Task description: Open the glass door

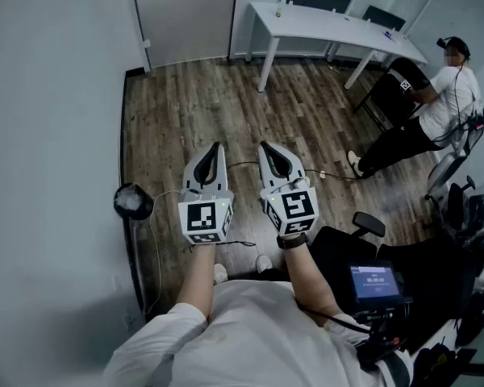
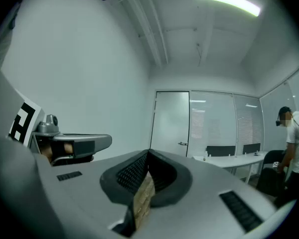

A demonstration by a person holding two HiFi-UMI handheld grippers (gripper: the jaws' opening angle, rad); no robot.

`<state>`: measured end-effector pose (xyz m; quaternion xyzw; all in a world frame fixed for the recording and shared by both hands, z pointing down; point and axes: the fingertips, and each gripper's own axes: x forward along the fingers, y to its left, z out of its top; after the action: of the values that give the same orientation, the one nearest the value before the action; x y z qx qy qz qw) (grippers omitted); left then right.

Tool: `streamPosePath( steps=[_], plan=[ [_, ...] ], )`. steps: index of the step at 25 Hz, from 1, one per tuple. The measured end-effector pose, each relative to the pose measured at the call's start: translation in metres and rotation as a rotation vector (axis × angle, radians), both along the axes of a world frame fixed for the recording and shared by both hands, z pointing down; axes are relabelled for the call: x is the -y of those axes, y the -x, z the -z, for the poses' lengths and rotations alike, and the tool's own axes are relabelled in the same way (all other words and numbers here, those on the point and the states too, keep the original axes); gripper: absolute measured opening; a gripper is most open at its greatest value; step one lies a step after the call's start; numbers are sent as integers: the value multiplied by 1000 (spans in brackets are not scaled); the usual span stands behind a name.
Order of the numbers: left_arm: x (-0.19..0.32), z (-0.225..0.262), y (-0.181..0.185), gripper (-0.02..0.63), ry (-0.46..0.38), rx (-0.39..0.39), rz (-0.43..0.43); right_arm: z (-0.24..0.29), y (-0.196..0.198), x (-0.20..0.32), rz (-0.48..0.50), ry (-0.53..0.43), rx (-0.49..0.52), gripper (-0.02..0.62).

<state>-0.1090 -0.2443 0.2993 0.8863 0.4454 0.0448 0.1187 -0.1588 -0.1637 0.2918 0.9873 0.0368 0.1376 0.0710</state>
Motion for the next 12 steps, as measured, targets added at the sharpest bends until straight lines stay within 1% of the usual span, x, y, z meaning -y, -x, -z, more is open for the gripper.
streamPosePath(
  steps=[6, 9, 12],
  plan=[
    [-22, -12, 11, 3, 10, 5, -33, -14, 9, -12, -36, 30, 28, 3],
    [-28, -15, 17, 3, -3, -7, -16, -20, 15, -18, -38, -6, 12, 3],
    [-63, -5, 16, 3, -11, 1, 8, -12, 17, -55, -27, -56, -10, 3]
  ],
)
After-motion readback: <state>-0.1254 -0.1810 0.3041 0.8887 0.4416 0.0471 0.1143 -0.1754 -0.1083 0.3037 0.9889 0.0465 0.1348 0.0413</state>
